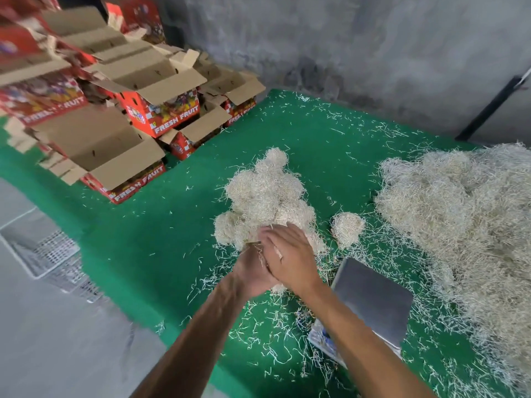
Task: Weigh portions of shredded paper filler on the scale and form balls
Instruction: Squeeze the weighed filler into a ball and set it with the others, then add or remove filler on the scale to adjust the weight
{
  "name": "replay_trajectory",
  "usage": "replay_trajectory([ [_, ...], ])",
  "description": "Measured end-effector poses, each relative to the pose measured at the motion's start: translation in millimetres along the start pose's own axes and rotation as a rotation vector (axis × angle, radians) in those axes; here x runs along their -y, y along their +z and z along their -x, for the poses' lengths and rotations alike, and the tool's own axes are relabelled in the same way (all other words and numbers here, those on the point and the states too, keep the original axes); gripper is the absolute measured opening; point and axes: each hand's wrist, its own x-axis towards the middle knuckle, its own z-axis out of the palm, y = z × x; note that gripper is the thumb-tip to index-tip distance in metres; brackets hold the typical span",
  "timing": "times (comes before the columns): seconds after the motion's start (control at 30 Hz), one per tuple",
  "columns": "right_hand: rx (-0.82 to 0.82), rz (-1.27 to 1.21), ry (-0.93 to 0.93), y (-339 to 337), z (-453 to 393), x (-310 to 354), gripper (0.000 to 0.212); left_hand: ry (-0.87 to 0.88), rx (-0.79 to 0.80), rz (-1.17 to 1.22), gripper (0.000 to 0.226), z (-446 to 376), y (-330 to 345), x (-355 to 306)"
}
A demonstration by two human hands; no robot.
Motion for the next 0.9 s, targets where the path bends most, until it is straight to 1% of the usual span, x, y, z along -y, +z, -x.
replay_trajectory([
  [0.03, 0.023, -0.031, 0.051, 6.9, 0.3, -0.9, 0.043, -0.091, 0.025, 0.17, 0.042, -9.0, -10.1, -3.7],
  [0.07, 0.04, -0.073, 0.073, 14.5, 2.5, 2.9, 0.043, -0.119, -0.021, 0.323, 0.036, -15.1, -24.3, -5.3],
  [0.1, 0.063, -0.106, 0.076, 25.3, 6.4, 7.4, 0.043, -0.161, -0.07, 0.527, 0.034, -14.0, -34.6, -7.3],
  [0.13, 0.063, -0.111, 0.067, 36.5, 9.2, 13.0, 0.043, -0.207, -0.107, 0.612, 0.047, -14.9, -44.1, -8.2],
  [0.17, 0.051, -0.108, 0.062, 47.5, 10.9, 16.0, 0.042, -0.24, -0.098, 0.637, 0.058, -14.0, -51.3, -5.1],
  [0.2, 0.035, -0.098, 0.074, 57.5, 10.1, 17.6, 0.039, -0.278, -0.09, 0.641, 0.065, -9.0, -52.6, -2.5],
  [0.23, 0.049, -0.076, 0.107, 63.9, 5.5, 17.5, 0.035, -0.3, -0.09, 0.621, 0.066, -2.3, -52.6, -0.7],
  [0.27, 0.102, -0.036, 0.148, 69.1, -1.5, 15.0, 0.032, -0.364, -0.1, 0.727, 0.06, -2.1, -54.5, 2.5],
  [0.3, 0.191, 0.011, 0.184, 75.6, -7.0, 13.7, 0.029, -0.387, -0.237, 0.746, 0.053, -3.6, -60.6, 7.0],
  [0.33, 0.283, 0.061, 0.201, 82.8, -9.4, 13.0, 0.027, -0.397, -0.327, 0.75, 0.051, -5.8, -66.0, 13.2],
  [0.37, 0.353, 0.095, 0.217, 90.2, -10.7, 11.8, 0.027, -0.43, -0.399, 0.771, 0.055, -10.8, -74.8, 20.7],
  [0.4, 0.372, 0.115, 0.219, 96.8, -11.8, 10.8, 0.029, -0.441, -0.441, 0.654, 0.06, -13.4, -83.6, 26.5],
  [0.43, 0.374, 0.144, 0.207, 102.4, -13.6, 9.6, 0.036, -0.461, -0.478, 0.608, 0.06, -20.3, -93.9, 30.0],
  [0.47, 0.378, 0.182, 0.181, 107.2, -16.2, 9.1, 0.048, -0.457, -0.54, 0.54, 0.056, -27.9, -101.7, 30.2],
  [0.53, 0.426, 0.26, 0.155, 111.9, -19.5, 6.6, 0.074, -0.402, -0.637, 0.404, 0.051, -31.9, -108.7, 29.2],
  [0.57, 0.433, 0.274, 0.159, 112.0, -18.8, 3.6, 0.078, -0.344, -0.656, 0.328, 0.05, -33.0, -111.0, 30.5],
  [0.63, 0.369, 0.235, 0.202, 111.1, -9.8, -4.9, 0.072, -0.176, -0.633, 0.109, 0.047, -31.2, -113.0, 38.2],
  [0.67, 0.321, 0.202, 0.234, 109.1, -1.8, -10.5, 0.067, -0.12, -0.628, 0.002, 0.043, -29.7, -113.5, 45.1],
  [0.8, 0.13, 0.088, 0.286, 90.5, 27.1, -26.0, 0.049, 0.093, -0.627, -0.24, 0.023, -22.7, -95.3, 58.0],
  [0.83, 0.091, 0.087, 0.288, 83.8, 30.3, -29.2, 0.047, 0.146, -0.612, -0.304, 0.021, -25.6, -86.1, 57.4],
  [0.9, 0.034, 0.102, 0.328, 66.9, 32.1, -35.9, 0.042, 0.21, -0.531, -0.372, 0.023, -32.9, -61.9, 49.8],
])
